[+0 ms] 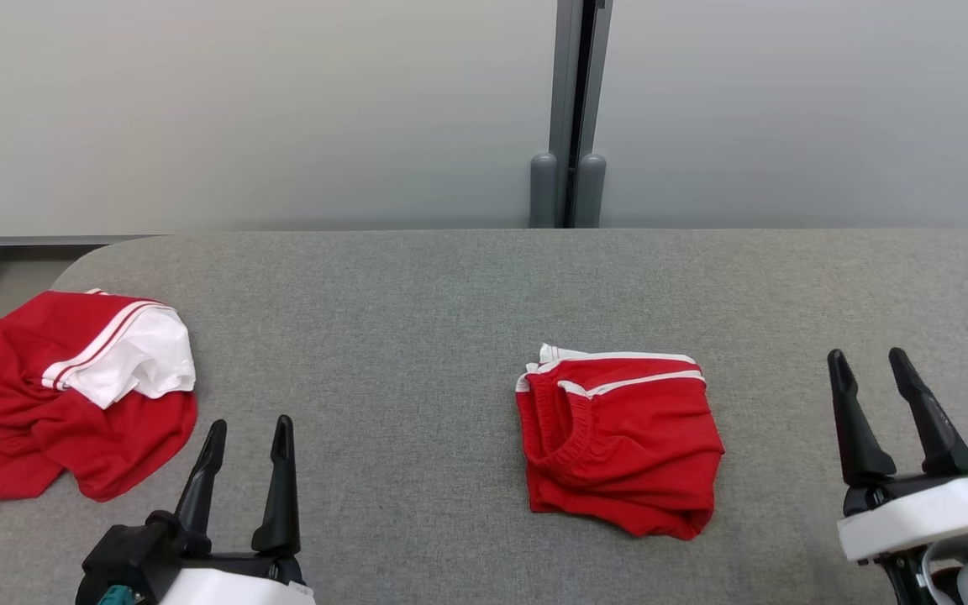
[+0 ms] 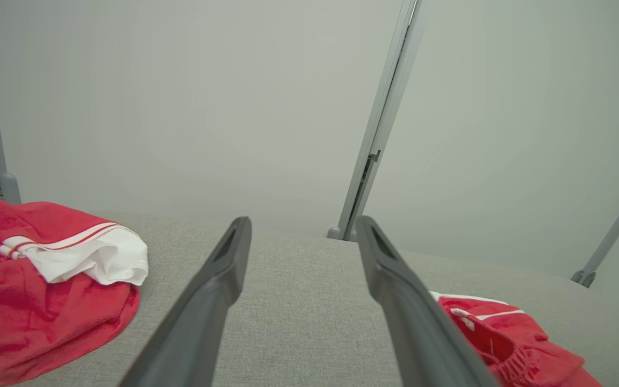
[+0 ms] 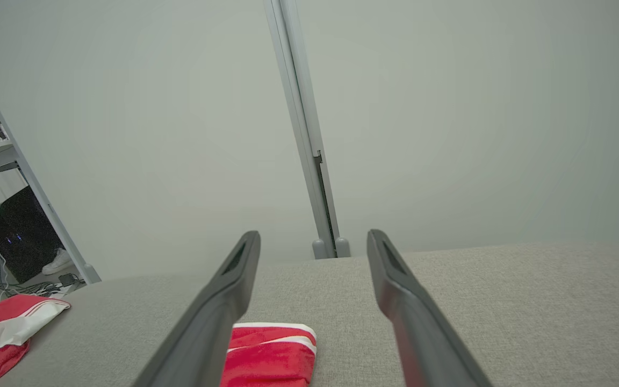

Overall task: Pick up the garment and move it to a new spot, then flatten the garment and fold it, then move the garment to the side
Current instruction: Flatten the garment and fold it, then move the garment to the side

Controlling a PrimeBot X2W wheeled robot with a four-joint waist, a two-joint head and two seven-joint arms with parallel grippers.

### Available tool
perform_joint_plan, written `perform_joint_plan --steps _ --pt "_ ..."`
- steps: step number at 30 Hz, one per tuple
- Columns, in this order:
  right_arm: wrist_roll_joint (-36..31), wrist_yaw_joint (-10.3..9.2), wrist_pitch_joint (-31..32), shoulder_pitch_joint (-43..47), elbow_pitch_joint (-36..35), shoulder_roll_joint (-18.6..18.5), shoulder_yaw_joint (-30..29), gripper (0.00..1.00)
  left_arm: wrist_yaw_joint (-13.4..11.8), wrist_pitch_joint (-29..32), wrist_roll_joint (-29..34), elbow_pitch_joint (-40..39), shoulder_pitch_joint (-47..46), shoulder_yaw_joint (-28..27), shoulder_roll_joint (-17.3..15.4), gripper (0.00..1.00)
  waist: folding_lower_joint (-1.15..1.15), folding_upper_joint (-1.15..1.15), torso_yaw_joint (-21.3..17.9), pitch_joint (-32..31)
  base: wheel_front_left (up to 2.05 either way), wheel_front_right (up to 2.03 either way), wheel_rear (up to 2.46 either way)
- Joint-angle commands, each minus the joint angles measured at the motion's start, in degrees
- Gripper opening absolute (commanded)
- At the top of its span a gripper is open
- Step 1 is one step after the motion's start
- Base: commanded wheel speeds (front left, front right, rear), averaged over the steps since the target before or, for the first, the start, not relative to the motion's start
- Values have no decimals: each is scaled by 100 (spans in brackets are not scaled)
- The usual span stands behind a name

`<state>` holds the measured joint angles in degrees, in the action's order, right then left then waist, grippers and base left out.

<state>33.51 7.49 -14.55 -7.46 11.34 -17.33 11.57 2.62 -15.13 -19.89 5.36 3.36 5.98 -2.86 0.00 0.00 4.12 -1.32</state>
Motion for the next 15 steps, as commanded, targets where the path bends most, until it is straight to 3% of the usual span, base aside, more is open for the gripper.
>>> perform_joint_plan --steps 1,8,15 --pt "-221 2 -60 185 -115 112 -133 100 -24 -2 43 -16 83 -107 -20 100 0 0 -45 -14 0 0 0" --pt "-827 2 -69 551 -348 528 -523 100 48 -2 270 42 79 -131 -13 100 0 0 -102 11 0 0 0" --pt "-970 2 -71 591 -354 723 -638 100 97 -2 404 99 59 -89 -13 100 0 0 -106 32 0 0 0"
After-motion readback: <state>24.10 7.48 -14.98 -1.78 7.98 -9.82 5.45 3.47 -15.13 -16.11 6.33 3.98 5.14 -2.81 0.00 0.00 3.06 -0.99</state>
